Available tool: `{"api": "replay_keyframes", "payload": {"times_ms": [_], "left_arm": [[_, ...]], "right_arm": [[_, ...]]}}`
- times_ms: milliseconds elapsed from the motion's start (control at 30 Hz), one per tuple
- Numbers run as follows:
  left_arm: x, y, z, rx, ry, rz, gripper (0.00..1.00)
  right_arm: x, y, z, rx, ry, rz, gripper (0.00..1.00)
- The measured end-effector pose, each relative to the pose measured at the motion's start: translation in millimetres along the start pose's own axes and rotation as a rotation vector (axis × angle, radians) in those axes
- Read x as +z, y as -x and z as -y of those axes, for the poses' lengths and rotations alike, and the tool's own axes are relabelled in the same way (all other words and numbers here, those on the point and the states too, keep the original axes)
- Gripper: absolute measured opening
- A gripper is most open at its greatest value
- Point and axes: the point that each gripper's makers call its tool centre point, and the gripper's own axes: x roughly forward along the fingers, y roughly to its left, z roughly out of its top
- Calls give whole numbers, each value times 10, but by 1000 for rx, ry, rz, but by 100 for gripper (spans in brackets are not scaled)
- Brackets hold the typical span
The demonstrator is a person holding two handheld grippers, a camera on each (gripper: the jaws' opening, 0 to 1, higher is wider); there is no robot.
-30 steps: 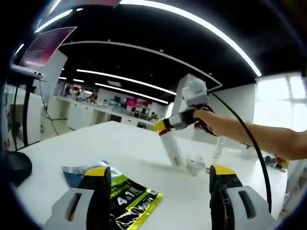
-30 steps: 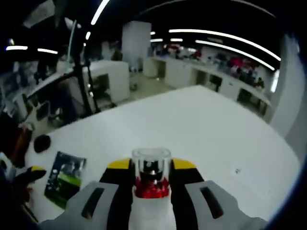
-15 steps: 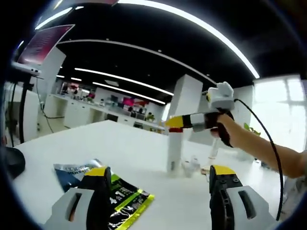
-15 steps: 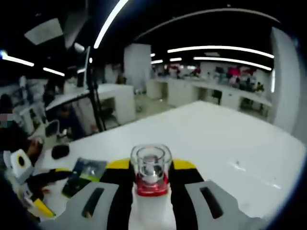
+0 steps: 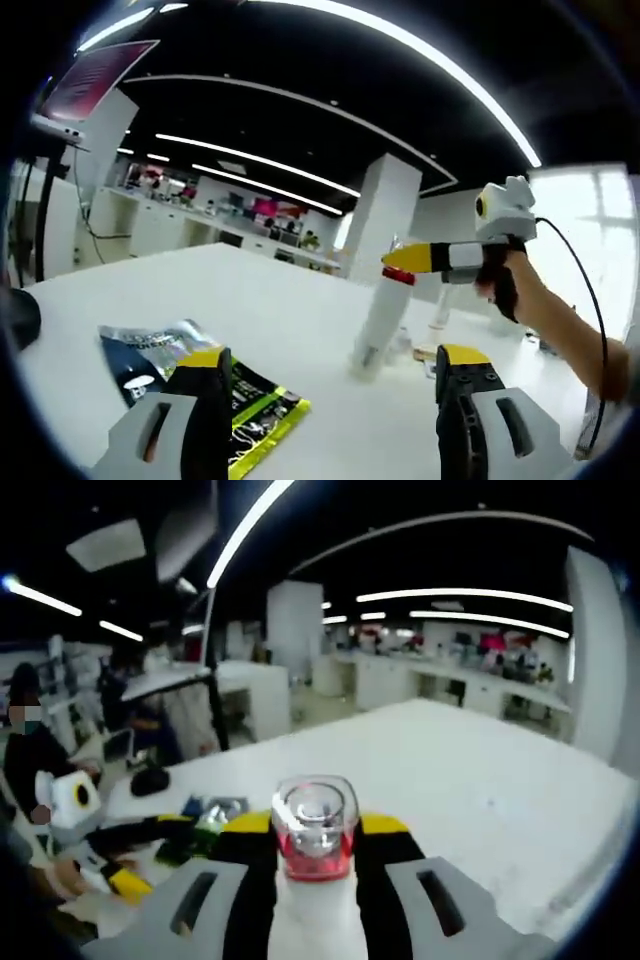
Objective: Arrange the skincare products in the storage area until every visible bottle or jar stands upright without overlapping.
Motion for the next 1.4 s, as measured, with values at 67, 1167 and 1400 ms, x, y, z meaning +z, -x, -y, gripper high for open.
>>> {"api": "replay_keyframes", "payload": {"times_ms": [67,1167,1400], "left_arm": [[-14,-7,14,-3,4,-3,86],[-49,20,87,-9,43,-5,85],[-83,50,160,-20,35,-12,85]], "right_arm": [[-23,77,-61,7,-3,-7,27],[-904,242,-174,17,-53,86,28],[-1015,551,-163,-4,-43,94,28]]}}
